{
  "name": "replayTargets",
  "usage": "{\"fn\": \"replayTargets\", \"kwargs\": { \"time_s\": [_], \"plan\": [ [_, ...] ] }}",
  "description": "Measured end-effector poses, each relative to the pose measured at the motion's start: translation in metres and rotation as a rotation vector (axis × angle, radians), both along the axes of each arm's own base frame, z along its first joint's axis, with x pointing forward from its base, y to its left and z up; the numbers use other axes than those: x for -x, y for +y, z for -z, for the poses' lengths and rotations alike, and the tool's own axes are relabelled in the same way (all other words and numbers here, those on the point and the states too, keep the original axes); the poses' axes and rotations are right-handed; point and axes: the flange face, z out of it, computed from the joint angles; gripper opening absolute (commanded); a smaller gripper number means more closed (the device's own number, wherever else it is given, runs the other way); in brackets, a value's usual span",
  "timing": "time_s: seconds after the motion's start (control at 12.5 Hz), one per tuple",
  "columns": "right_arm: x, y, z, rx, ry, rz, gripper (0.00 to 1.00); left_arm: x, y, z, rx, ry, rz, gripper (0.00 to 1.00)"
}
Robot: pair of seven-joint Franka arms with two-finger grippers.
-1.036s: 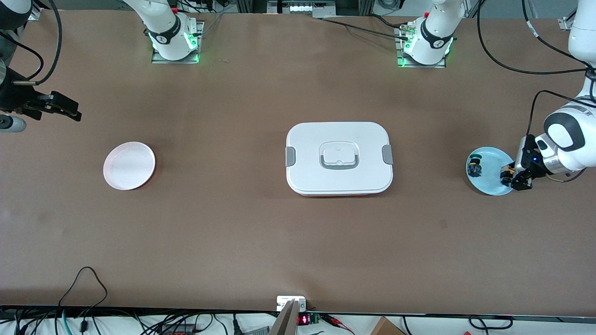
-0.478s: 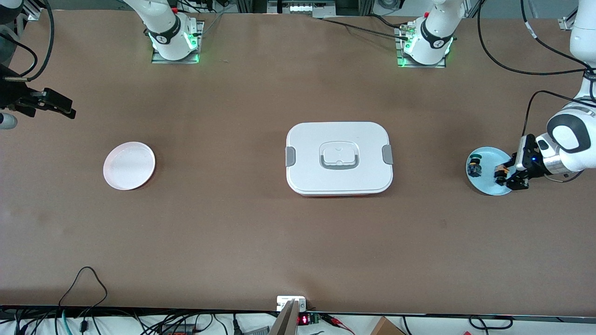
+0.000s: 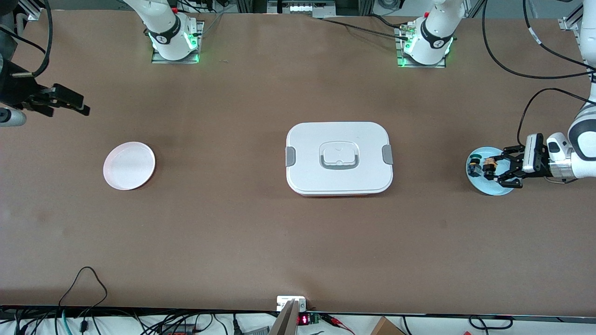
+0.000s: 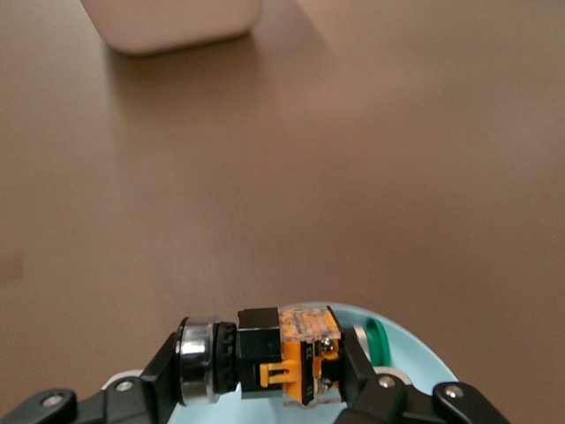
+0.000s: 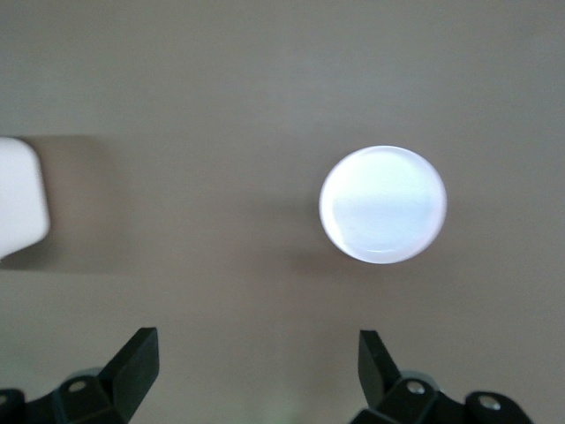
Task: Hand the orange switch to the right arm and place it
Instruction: 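Lift the orange switch with the left gripper while the right gripper approaches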
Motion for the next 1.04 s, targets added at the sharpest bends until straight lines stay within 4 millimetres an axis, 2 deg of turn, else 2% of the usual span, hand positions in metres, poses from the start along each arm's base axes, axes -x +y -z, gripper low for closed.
{"fn": "replayTargets", "kwargs": {
  "time_s": [0.16,0.32,0.56,0.8,0.96,1.04],
  "plan": [
    [-0.001,0.010,-0.009,-0.103,-0.017,0.000,1.00,-0.009,-0.031,0.009,0.173,0.045,-0.012,0.00],
    [0.000,0.020,-0.014,-0.178,-0.019,-0.005,1.00,-0.015,-0.073,0.012,0.351,0.095,-0.024,0.00],
    [-0.003,0.041,-0.017,-0.366,-0.016,0.000,1.00,-0.021,-0.146,-0.008,0.630,0.216,-0.012,0.00],
    [-0.012,0.053,-0.002,-0.541,0.029,-0.024,1.00,-0.028,-0.222,-0.032,0.851,0.304,0.045,0.00],
    [-0.015,0.059,0.002,-0.643,0.053,-0.032,1.00,-0.033,-0.282,-0.049,0.963,0.320,0.087,0.00],
    [-0.017,0.063,0.004,-0.714,0.075,-0.029,1.00,-0.037,-0.318,-0.058,1.025,0.319,0.096,0.00]
  ]
}}
